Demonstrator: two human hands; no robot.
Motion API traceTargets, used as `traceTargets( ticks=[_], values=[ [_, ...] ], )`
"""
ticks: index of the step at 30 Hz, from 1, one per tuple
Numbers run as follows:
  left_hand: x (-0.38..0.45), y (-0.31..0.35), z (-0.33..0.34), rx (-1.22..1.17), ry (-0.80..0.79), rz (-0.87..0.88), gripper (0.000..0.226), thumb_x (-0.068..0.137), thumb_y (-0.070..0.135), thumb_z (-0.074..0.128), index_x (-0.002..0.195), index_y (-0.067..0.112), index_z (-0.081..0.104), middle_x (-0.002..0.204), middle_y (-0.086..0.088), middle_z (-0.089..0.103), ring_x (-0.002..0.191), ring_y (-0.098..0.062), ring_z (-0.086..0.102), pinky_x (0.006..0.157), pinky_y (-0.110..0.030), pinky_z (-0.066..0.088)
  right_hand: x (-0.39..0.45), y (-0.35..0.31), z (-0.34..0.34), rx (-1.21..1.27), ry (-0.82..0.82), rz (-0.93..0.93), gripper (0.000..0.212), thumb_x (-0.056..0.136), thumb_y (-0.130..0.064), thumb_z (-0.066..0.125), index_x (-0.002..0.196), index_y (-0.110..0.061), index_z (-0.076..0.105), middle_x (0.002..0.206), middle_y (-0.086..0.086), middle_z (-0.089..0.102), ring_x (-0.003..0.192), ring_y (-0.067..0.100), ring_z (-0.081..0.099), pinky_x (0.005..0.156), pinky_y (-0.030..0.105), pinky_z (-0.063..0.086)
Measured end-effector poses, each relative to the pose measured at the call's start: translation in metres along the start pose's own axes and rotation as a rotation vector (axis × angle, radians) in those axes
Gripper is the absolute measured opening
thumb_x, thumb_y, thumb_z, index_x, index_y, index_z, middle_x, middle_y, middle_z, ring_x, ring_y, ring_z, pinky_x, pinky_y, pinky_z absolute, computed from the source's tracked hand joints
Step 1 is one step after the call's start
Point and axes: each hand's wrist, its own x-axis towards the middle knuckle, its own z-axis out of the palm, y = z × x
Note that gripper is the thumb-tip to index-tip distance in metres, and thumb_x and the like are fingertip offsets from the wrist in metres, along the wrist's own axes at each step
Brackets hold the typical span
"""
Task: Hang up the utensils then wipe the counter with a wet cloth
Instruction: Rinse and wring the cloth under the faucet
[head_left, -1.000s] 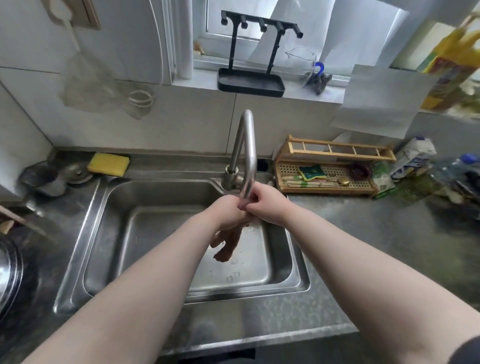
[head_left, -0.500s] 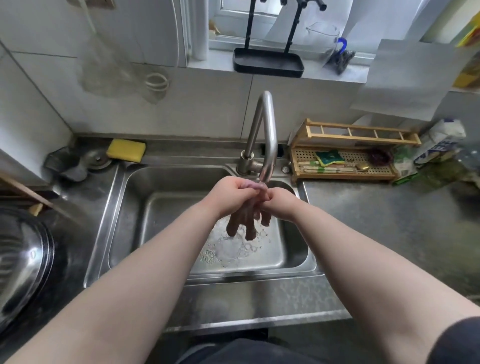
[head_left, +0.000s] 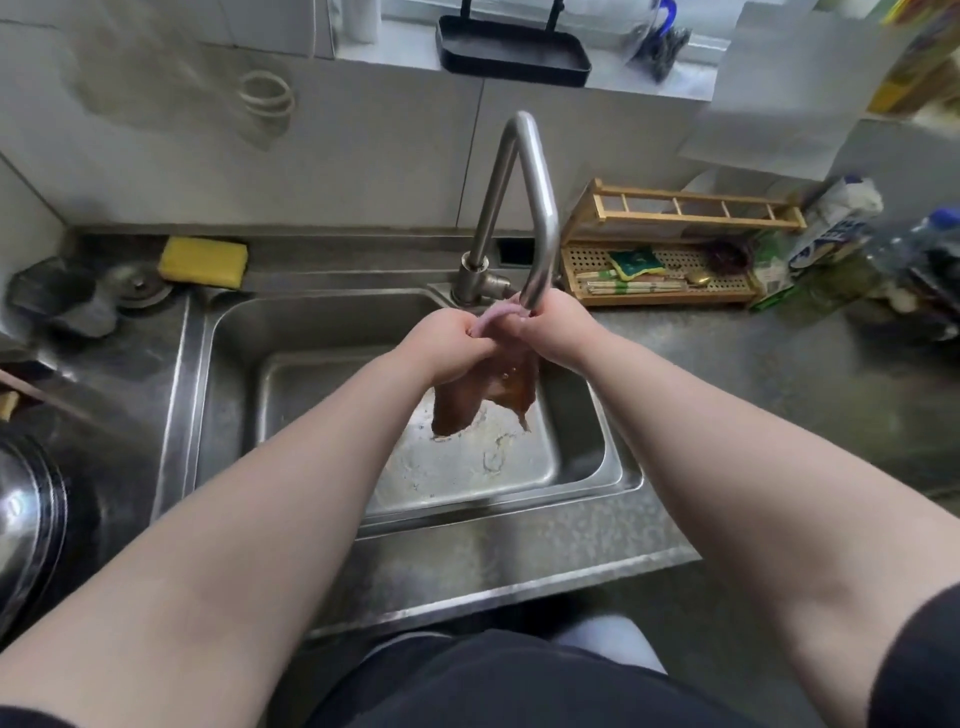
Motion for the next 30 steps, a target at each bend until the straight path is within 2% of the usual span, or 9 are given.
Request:
traceTargets(
  ticks=[3, 6, 11, 16, 19, 22, 25, 28, 30],
  values=[
    [-0.001, -0.008, 0.004, -0.169, 0.024, -0.053, 0.02, 0.086, 0.021, 0.061, 0.068, 0.019, 0.068, 0.065, -0.001, 0.064, 0.065, -0.019, 0.057, 0.062, -0.032, 0.045, -0.001, 0.004, -0.006, 0.024, -0.137, 0.057, 0.019, 0.089, -0.035, 0.073, 0.101, -0.02, 0.073, 0.097, 0.001, 0.075, 0.09, 0.017, 0.072, 0.086, 0.039, 0.06],
    [-0.001, -0.015, 0.006, -0.341, 0.029, -0.088, 0.024, 0.079, 0.027, 0.06, 0.09, 0.014, 0.076, 0.081, -0.009, 0.075, 0.074, -0.021, 0.067, 0.073, -0.037, 0.055, -0.002, 0.01, -0.011, -0.124, -0.264, 0.055, 0.021, 0.082, -0.039, 0.081, 0.092, -0.026, 0.069, 0.093, -0.007, 0.07, 0.086, 0.009, 0.066, 0.075, 0.024, 0.05],
    [-0.005, -0.01, 0.01, -0.556, 0.025, -0.124, 0.023, 0.093, 0.017, 0.056, 0.107, 0.02, 0.075, 0.089, 0.004, 0.075, 0.083, -0.011, 0.067, 0.064, -0.022, 0.046, 0.006, 0.021, -0.004, -0.127, -0.254, 0.041, 0.023, 0.083, -0.016, 0.075, 0.067, -0.017, 0.059, 0.063, -0.004, 0.06, 0.058, 0.012, 0.057, 0.051, 0.015, 0.044],
    [-0.005, -0.007, 0.013, -0.644, 0.053, -0.211, 0.018, 0.097, 0.016, 0.055, 0.098, 0.018, 0.072, 0.058, 0.003, 0.068, 0.044, -0.011, 0.045, 0.04, -0.018, 0.034, 0.019, 0.032, -0.012, 0.282, -0.309, 0.128, 0.011, 0.084, -0.006, 0.074, 0.083, -0.007, 0.063, 0.072, 0.015, 0.057, 0.057, 0.022, 0.053, 0.054, 0.031, 0.042],
    [-0.002, -0.008, 0.019, -0.664, -0.012, -0.172, 0.021, 0.086, 0.027, 0.073, 0.106, 0.02, 0.074, 0.089, -0.011, 0.075, 0.083, -0.032, 0.072, 0.076, -0.038, 0.056, 0.025, 0.03, -0.018, 0.386, -0.365, 0.149, 0.009, 0.082, -0.007, 0.073, 0.085, -0.009, 0.065, 0.085, 0.021, 0.058, 0.076, 0.031, 0.054, 0.063, 0.036, 0.043],
    [0.001, -0.008, 0.029, -0.678, -0.065, -0.231, 0.049, 0.065, 0.043, 0.089, 0.108, 0.029, 0.071, 0.11, -0.02, 0.072, 0.111, -0.051, 0.062, 0.096, -0.069, 0.042, 0.041, 0.03, -0.017, 0.391, -0.395, 0.158, 0.026, 0.07, -0.019, 0.075, 0.089, -0.002, 0.069, 0.089, 0.022, 0.061, 0.08, 0.034, 0.058, 0.072, 0.051, 0.053],
    [0.006, -0.008, 0.04, -0.725, 0.046, -0.294, 0.032, 0.074, 0.032, 0.084, 0.103, 0.025, 0.073, 0.103, -0.015, 0.075, 0.1, -0.04, 0.071, 0.091, -0.057, 0.053, 0.055, 0.035, -0.007, 0.335, -0.388, 0.169, 0.033, 0.073, -0.031, 0.075, 0.093, -0.004, 0.074, 0.09, 0.02, 0.068, 0.08, 0.037, 0.065, 0.076, 0.054, 0.054],
    [0.012, -0.012, 0.05, -0.812, 0.092, -0.384, 0.013, 0.086, 0.017, 0.073, 0.1, 0.018, 0.071, 0.089, -0.013, 0.076, 0.08, -0.028, 0.072, 0.058, -0.032, 0.054, 0.062, 0.045, 0.005, 0.283, -0.407, 0.176, 0.033, 0.083, -0.037, 0.075, 0.093, -0.005, 0.075, 0.085, 0.015, 0.068, 0.076, 0.029, 0.063, 0.074, 0.047, 0.055],
    [0.012, -0.015, 0.053, -0.84, 0.098, -0.443, 0.012, 0.089, 0.014, 0.068, 0.101, 0.012, 0.07, 0.088, -0.017, 0.074, 0.078, -0.033, 0.072, 0.056, -0.035, 0.052, 0.065, 0.049, 0.011, 0.313, -0.446, 0.222, 0.038, 0.086, -0.036, 0.073, 0.101, -0.001, 0.073, 0.088, 0.014, 0.068, 0.077, 0.026, 0.064, 0.078, 0.047, 0.058]
  ],
)
